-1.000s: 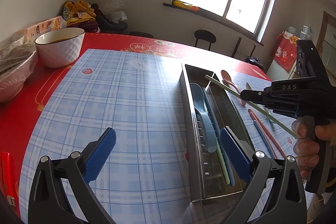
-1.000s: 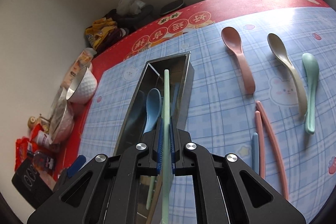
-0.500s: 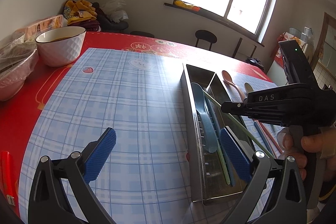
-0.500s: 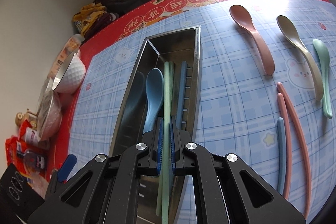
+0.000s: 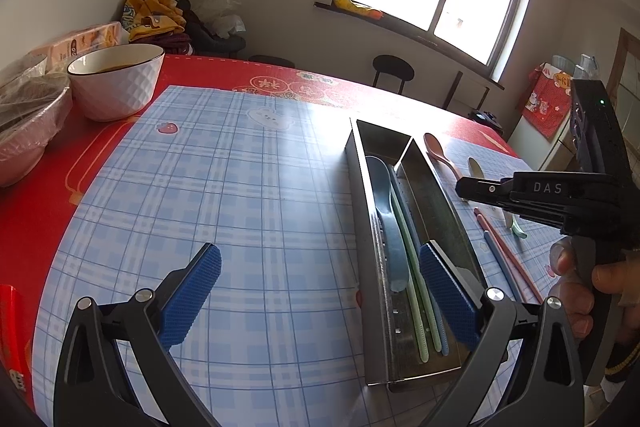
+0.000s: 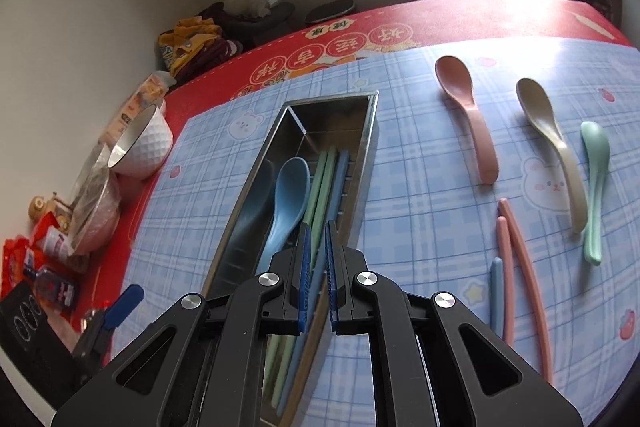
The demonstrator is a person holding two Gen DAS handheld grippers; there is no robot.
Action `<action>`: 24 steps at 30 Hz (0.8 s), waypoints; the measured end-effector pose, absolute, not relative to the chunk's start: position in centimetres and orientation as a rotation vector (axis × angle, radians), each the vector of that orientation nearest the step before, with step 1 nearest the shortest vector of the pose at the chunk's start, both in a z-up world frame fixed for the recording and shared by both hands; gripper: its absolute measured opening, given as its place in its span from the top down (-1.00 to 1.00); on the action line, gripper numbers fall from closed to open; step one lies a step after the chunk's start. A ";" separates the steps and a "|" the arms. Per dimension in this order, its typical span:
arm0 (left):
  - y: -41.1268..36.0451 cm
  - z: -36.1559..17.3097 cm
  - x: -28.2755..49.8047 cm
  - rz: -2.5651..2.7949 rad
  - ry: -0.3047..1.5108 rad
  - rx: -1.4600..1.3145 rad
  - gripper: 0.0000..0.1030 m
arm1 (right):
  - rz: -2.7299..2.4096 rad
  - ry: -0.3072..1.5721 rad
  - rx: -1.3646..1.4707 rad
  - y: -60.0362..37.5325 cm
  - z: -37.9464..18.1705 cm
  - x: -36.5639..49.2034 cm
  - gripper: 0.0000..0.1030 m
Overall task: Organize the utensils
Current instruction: 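Move the left tool over the blue chopstick on the table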
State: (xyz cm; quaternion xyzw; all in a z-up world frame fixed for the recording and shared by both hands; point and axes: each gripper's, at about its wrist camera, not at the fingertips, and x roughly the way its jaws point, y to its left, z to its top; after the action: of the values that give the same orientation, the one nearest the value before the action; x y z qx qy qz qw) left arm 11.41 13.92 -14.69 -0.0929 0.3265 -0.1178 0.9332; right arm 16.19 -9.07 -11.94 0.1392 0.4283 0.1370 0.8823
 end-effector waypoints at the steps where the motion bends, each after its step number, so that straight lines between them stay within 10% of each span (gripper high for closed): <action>1: 13.9 -14.7 11.4 -0.240 0.669 -0.191 -0.88 | 0.278 0.870 0.264 -9.7 -11.8 15.8 0.85; 20: 14.5 -14.4 11.1 -0.096 0.656 -0.184 -0.88 | 0.169 0.695 0.065 -23.1 -12.9 9.3 0.85; 24: 12.7 -12.3 9.3 -0.074 0.601 -0.101 -0.55 | 0.186 0.697 0.061 -24.2 -13.6 8.8 0.85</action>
State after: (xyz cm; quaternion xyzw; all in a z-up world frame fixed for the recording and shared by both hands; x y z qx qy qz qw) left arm 9.32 12.66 -12.34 -0.0498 0.2957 -0.0365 0.9533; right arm 8.76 -24.25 -13.61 0.0299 0.3409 0.0911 0.9352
